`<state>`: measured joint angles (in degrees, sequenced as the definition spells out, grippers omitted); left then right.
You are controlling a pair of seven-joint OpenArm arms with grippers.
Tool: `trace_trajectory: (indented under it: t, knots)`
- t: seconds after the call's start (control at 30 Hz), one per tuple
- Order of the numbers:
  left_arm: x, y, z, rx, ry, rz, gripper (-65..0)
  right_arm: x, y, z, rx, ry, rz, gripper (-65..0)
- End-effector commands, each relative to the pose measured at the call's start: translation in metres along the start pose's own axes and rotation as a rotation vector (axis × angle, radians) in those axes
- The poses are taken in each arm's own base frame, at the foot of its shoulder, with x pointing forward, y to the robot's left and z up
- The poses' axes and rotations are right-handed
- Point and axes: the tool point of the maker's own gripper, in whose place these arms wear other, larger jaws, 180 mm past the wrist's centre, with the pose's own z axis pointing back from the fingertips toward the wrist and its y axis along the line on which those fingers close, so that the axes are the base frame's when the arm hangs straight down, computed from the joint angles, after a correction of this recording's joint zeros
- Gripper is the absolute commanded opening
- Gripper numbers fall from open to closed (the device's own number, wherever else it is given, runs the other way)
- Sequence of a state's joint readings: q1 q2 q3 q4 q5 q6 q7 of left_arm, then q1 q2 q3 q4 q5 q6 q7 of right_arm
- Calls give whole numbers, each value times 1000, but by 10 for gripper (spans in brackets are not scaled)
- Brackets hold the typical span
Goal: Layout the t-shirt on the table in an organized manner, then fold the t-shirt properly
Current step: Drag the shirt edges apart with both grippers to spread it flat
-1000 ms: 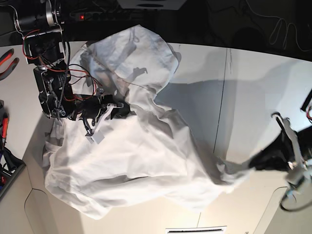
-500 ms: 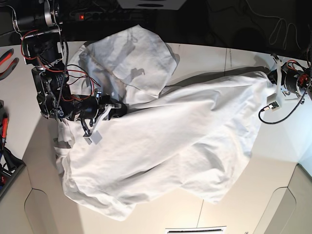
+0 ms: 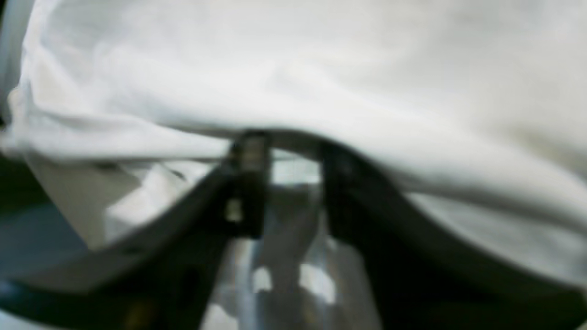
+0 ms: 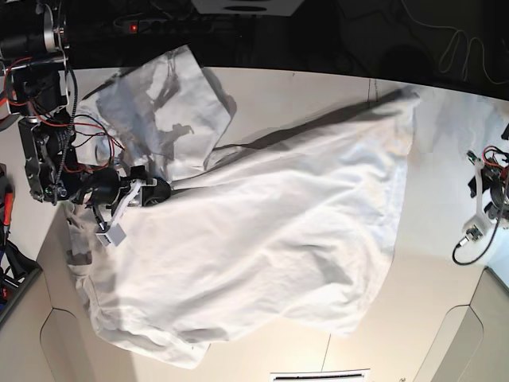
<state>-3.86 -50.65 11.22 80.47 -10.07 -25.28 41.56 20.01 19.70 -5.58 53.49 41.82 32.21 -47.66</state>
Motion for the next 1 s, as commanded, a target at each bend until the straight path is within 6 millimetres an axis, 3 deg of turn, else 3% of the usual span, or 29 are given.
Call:
trace_trajectory:
  t: [0.0,0.13,0.2,0.27,0.3,0.37,0.43,0.57,0.67,0.77,0.97]
  knots:
    - [8,30,10,67,-21,3,-359,12,-8,11,-17,-9,-2,-368]
    - [44,29,20,-12,-153,117,-360,38,14,21,82,-77,-31,-368]
    - [69,9,25,-134,-247,174,-378,52,21,29,93,-120,-2,-368]
    - [87,-16,28,-243,-317,215,-471,67,28,40,93,-167,40,-372]
    - [95,-28,28,-286,-341,227,-532,76,31,47,93,-193,62,-395]
    - [110,-56,27,-372,-378,254,-647,96,39,66,86,-252,111,-512]
    - [130,-82,29,-451,-428,302,-650,114,45,90,69,-317,157,-650]
    - [162,-126,31,-553,-473,352,-650,140,44,139,8,-464,200,-650]
    - [170,-159,32,-625,-440,361,-650,129,28,158,-34,-514,158,-650]
    - [165,-180,29,-648,-405,355,-650,98,6,158,-64,-495,69,-650]
    - [128,-185,7,-539,-269,308,-650,19,-18,142,-102,-384,-56,-650]
